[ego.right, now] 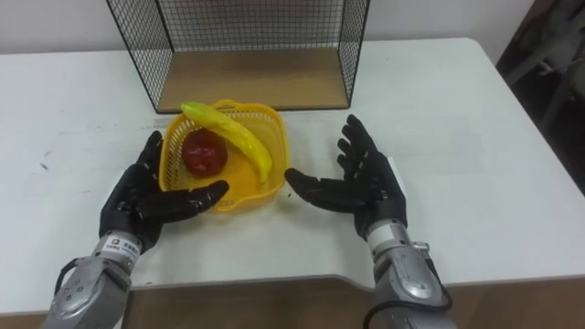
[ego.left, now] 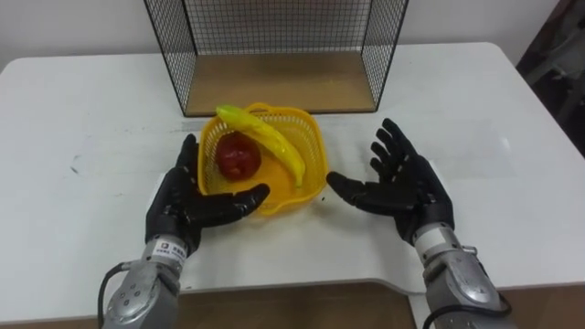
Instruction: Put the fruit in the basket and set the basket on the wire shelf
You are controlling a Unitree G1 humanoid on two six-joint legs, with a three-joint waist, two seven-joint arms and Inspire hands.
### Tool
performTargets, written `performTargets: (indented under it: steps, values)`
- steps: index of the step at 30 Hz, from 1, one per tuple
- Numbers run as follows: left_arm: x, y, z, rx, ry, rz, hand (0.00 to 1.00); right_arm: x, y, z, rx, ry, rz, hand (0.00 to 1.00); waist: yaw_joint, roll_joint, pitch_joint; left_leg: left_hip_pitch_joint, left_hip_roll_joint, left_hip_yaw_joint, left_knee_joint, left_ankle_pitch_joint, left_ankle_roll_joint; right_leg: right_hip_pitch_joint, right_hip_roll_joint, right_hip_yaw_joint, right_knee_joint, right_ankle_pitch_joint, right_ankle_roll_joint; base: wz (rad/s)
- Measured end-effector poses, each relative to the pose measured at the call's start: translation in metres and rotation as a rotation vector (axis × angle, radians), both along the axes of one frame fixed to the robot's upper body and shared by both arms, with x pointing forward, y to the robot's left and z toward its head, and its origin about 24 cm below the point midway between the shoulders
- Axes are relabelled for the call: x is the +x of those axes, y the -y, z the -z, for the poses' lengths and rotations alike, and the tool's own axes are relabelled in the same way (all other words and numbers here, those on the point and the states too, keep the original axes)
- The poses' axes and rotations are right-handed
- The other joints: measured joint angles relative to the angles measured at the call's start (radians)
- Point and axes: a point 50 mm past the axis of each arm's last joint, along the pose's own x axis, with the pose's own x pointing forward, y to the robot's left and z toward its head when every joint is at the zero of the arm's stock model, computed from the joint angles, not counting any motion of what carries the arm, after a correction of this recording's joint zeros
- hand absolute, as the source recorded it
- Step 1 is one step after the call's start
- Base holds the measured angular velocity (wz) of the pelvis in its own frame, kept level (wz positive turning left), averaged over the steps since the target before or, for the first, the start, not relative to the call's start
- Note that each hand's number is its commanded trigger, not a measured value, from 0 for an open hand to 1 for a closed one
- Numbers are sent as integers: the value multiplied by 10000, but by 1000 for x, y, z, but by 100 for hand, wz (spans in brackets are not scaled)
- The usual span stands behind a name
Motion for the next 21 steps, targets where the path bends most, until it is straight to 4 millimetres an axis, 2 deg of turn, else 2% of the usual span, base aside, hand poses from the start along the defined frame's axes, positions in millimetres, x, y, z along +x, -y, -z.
performTargets:
  steps: [10,21]
  values:
    - [0,3,2,-112,-68,11,0,0,-6,0,24,55,-454,0,-7,-2,0,0,0,14,12,1,1,-34,3,151,34,0,0,0]
    - [1,11,2,-150,-94,329,0,-1,-27,0,219,133,-1605,0,0,33,14,-11,4,35,10,-2,5,-57,4,182,110,3,5,0]
